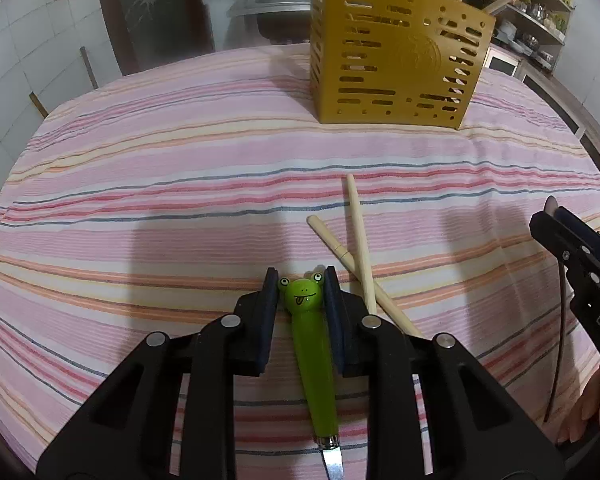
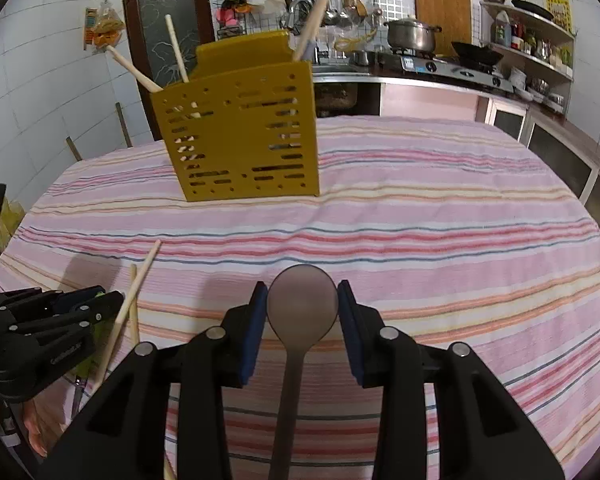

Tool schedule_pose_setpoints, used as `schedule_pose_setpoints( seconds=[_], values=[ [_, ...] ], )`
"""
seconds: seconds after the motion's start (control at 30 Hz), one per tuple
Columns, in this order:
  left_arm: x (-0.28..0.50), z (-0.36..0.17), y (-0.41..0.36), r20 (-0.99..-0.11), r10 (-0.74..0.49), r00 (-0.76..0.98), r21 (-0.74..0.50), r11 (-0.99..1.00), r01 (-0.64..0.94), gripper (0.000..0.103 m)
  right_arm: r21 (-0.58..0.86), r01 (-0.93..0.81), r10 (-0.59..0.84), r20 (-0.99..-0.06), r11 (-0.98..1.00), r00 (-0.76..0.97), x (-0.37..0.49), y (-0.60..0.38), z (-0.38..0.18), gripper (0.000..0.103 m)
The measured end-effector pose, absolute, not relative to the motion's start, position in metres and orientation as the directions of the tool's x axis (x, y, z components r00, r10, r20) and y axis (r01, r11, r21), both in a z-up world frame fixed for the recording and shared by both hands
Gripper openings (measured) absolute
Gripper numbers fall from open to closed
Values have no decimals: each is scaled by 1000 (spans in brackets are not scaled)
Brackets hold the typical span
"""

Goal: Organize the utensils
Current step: 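Grasp the green frog-handled fork with the left tool while the right tool grasps the wooden spoon, then lift the fork and wooden spoon and carry both above the yellow caddy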

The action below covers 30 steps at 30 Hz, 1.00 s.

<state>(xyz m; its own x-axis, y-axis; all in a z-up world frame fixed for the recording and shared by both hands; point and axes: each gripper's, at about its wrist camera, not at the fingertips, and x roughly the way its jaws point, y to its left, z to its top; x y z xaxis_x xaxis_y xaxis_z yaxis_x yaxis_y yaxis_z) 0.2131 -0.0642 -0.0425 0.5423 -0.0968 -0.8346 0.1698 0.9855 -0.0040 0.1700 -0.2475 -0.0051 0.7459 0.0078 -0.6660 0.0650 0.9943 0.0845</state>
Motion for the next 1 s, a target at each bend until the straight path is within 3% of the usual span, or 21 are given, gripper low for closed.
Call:
schedule_pose_setpoints(
  seconds=[0.27,0.7,1.0],
  values=[
    [208,-21,-55,-792,-141,594,-44,984,175,22,82,63,2,-625,995,780,163,-244,8,36],
    [177,55,-21,-555,-191,810,-105,982,159,22,106,89,-33,-447,990,894,142,-251,42,36],
    [158,72,-21,-474,-187,860,-73,982,173,22,65,90,-59,-378,994,924,136,-246,53,36]
  ],
)
